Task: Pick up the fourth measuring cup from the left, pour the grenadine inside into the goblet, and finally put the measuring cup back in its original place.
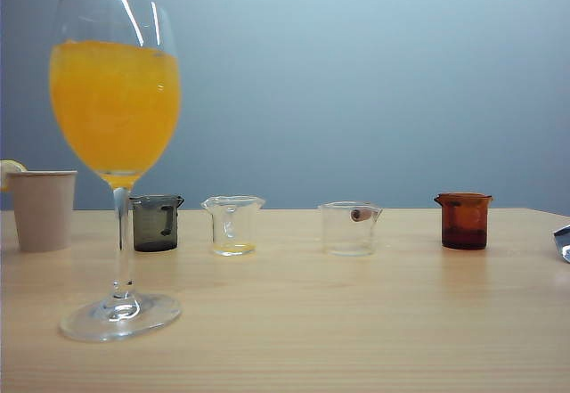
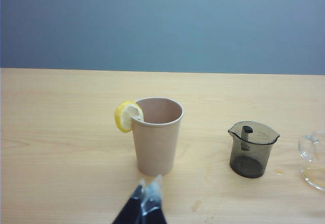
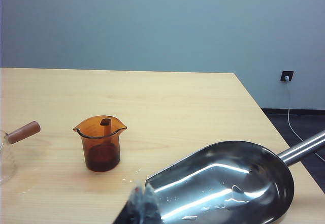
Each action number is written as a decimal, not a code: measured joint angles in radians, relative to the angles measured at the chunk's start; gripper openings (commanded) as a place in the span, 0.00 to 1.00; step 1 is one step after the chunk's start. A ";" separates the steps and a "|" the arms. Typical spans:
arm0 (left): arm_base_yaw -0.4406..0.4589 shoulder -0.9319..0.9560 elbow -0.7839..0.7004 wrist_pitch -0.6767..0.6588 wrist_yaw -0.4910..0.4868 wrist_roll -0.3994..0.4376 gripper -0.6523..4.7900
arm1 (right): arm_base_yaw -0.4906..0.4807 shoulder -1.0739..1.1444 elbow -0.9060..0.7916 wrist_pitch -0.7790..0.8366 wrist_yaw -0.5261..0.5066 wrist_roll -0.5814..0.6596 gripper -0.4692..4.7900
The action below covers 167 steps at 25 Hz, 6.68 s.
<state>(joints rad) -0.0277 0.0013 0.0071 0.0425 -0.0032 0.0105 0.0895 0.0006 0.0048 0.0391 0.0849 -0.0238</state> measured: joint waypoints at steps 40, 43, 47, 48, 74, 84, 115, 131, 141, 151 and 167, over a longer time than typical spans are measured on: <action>-0.097 0.467 0.762 -0.361 0.279 -0.049 0.11 | 0.006 0.523 0.415 0.040 -0.034 0.001 0.08; -0.190 0.494 0.762 -0.362 0.233 -0.051 0.11 | 0.007 0.586 0.423 0.033 -0.049 0.001 0.08; -0.368 0.532 0.762 -0.360 0.069 -0.052 0.11 | 0.017 0.659 0.425 0.123 -0.086 0.054 0.08; -0.391 0.540 0.762 -0.359 0.048 -0.052 0.11 | 0.021 0.668 0.425 0.132 -0.086 0.063 0.08; -0.611 0.713 0.879 -0.346 -0.132 -0.052 0.11 | 0.179 1.541 0.342 0.906 -0.018 0.076 1.00; -0.611 0.713 0.879 -0.346 -0.132 -0.052 0.11 | 0.164 1.745 0.463 0.971 -0.015 0.076 1.00; -0.611 0.713 0.879 -0.346 -0.132 -0.052 0.11 | 0.065 1.912 0.638 0.948 -0.143 0.076 1.00; -0.612 0.713 0.879 -0.346 -0.132 -0.076 0.11 | 0.065 1.970 0.696 0.948 -0.167 0.076 1.00; -0.612 0.713 0.879 -0.346 -0.132 -0.076 0.11 | 0.065 1.970 0.696 0.951 -0.166 0.075 0.30; -0.612 0.713 0.879 -0.346 -0.132 -0.076 0.11 | 0.065 1.970 0.696 0.957 -0.177 0.076 0.18; -0.612 0.713 0.879 -0.346 -0.132 -0.076 0.11 | 0.074 1.693 0.694 0.869 -0.275 0.076 0.13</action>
<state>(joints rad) -0.6392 0.7143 0.8860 -0.3035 -0.1352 -0.0650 0.1635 1.6936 0.6983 0.9081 -0.1902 0.0521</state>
